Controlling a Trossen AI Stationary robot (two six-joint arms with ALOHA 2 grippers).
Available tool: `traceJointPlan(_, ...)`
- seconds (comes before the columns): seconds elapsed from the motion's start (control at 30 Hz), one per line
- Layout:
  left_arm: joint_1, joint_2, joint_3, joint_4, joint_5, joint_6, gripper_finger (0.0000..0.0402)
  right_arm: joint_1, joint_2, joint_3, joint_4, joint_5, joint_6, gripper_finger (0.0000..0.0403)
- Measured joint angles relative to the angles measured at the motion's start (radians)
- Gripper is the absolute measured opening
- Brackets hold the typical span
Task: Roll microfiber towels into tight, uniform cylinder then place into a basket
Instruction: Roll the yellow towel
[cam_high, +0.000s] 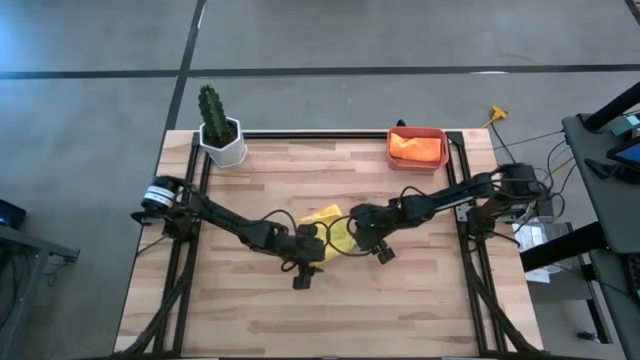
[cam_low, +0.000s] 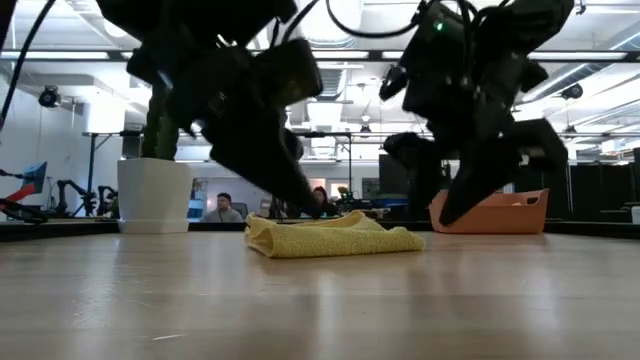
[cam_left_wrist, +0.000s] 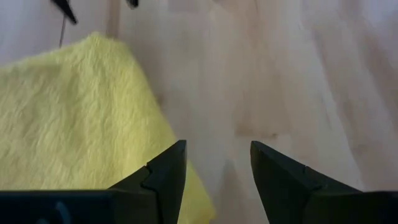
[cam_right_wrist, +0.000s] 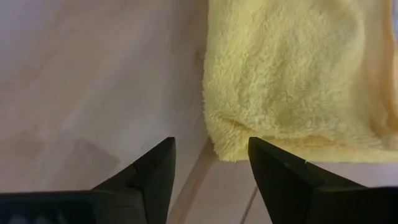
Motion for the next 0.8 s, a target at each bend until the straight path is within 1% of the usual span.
traceJointPlan(0.17,0.001,0.001,0.003,-0.009,-0.042,-0.003,0.0162,0.002,0.027,0.0,0.039,0.048,-0.012,0.0198)
traceJointPlan(0.37,-0.001,0.007,-0.008,-0.009,-0.033,-0.003,0.0162,0.005,0.017,0.001,0.099,0.05,-0.095,0.0198)
traceJointPlan(0.47,-0.004,0.017,-0.012,-0.013,-0.03,-0.004,0.0162,0.005,0.042,0.001,0.12,0.049,-0.116,0.0198)
traceJointPlan(0.63,-0.004,0.044,-0.011,-0.009,-0.033,-0.027,0.0162,0.005,0.105,0.0,0.118,0.04,-0.095,0.0198)
traceJointPlan(0.8,-0.004,0.074,-0.009,-0.007,-0.04,-0.061,0.0162,0.005,0.145,0.002,0.175,0.033,-0.031,0.0195)
